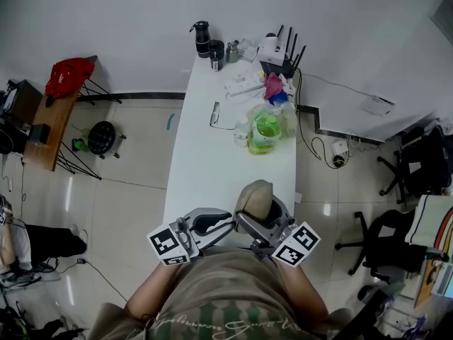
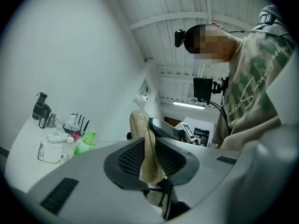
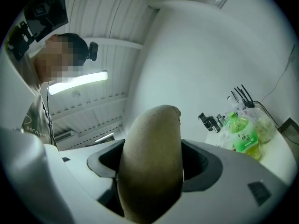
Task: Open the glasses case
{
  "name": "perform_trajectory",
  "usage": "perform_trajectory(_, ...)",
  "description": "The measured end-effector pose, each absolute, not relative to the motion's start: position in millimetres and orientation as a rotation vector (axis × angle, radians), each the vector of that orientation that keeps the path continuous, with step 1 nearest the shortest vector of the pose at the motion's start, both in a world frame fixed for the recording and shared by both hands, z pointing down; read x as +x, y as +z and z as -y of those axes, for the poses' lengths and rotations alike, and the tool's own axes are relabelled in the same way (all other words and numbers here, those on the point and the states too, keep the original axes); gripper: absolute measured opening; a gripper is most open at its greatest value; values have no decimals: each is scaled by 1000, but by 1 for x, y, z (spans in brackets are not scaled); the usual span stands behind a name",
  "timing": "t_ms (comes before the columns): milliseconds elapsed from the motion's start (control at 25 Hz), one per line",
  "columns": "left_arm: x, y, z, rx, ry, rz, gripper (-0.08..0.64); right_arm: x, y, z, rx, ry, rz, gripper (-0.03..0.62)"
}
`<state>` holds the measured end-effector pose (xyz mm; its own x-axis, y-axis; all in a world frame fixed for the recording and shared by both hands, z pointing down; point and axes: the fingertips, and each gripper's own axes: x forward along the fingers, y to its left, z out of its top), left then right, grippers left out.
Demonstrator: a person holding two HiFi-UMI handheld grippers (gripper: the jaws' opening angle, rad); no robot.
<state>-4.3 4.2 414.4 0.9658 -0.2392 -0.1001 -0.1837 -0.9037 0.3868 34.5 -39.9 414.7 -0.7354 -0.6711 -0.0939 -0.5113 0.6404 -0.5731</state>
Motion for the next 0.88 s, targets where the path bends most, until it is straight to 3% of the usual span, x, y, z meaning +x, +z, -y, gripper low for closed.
perform_trajectory(240,-5,412,3,2737,-200,392,80,37,412,46,-965,-763,-2542,368)
perform_trajectory(360,-3,416,5,2697,-195,389,154,35,411,44,-958,-756,-2553,368)
perform_trajectory(680,8,414,-1,2723,-147,276,187,23,412,40,-902,-785,-2570,368)
perform_trajectory(880,3,414,2,2619,-178,249,168,27,407,40,-883,-771,-2563,368)
